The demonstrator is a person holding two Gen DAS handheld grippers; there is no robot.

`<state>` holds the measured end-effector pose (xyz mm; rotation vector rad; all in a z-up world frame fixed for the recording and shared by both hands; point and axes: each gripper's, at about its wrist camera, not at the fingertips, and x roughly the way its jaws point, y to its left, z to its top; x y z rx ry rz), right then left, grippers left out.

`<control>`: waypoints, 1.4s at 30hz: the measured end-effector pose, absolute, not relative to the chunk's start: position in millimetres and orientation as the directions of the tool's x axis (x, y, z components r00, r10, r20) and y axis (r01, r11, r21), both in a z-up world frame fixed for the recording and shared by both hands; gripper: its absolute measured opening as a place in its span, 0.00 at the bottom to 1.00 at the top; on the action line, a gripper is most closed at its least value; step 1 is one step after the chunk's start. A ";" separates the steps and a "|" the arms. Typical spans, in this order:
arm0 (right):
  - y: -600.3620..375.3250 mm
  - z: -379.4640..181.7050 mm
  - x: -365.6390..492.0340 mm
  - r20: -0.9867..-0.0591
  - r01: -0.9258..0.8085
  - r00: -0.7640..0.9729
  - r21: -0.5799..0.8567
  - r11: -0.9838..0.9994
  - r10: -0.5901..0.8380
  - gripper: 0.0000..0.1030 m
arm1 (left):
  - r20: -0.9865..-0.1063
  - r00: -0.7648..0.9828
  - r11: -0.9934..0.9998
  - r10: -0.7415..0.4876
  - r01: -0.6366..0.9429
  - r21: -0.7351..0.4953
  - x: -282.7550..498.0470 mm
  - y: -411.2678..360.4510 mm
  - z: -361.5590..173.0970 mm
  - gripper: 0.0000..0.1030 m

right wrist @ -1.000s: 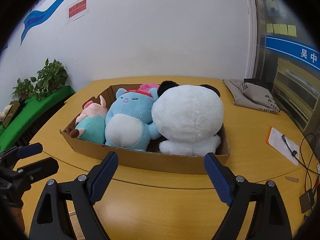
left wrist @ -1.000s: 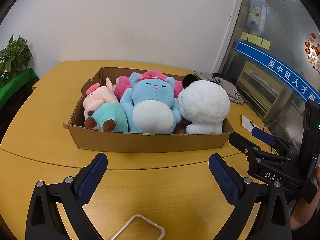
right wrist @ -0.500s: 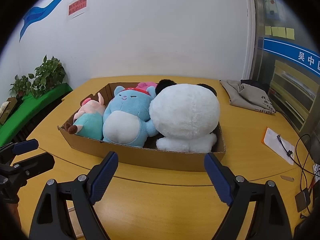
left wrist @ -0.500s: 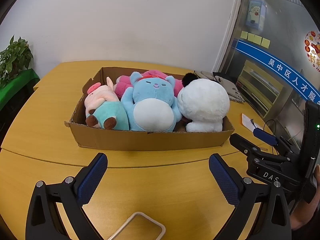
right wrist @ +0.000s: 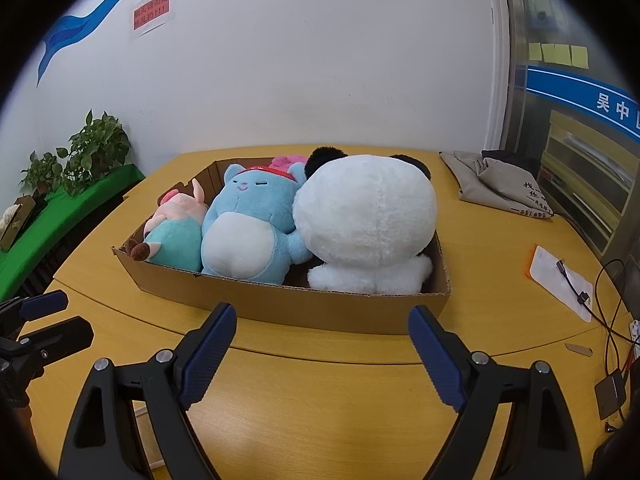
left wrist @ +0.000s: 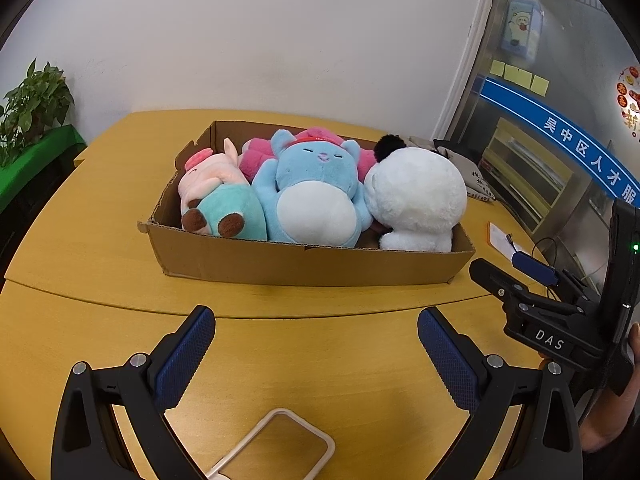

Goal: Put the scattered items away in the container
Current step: 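Move both tools to the clear phone case and pinch it between them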

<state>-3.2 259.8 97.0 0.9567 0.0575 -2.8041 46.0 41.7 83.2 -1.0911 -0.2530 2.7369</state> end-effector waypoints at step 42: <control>168.1 -31.3 62.6 -0.831 0.635 -0.398 0.057 -0.770 -0.389 0.10 | -0.886 -0.403 -0.935 0.231 0.161 -0.317 140.6 -28.1 -48.0 0.10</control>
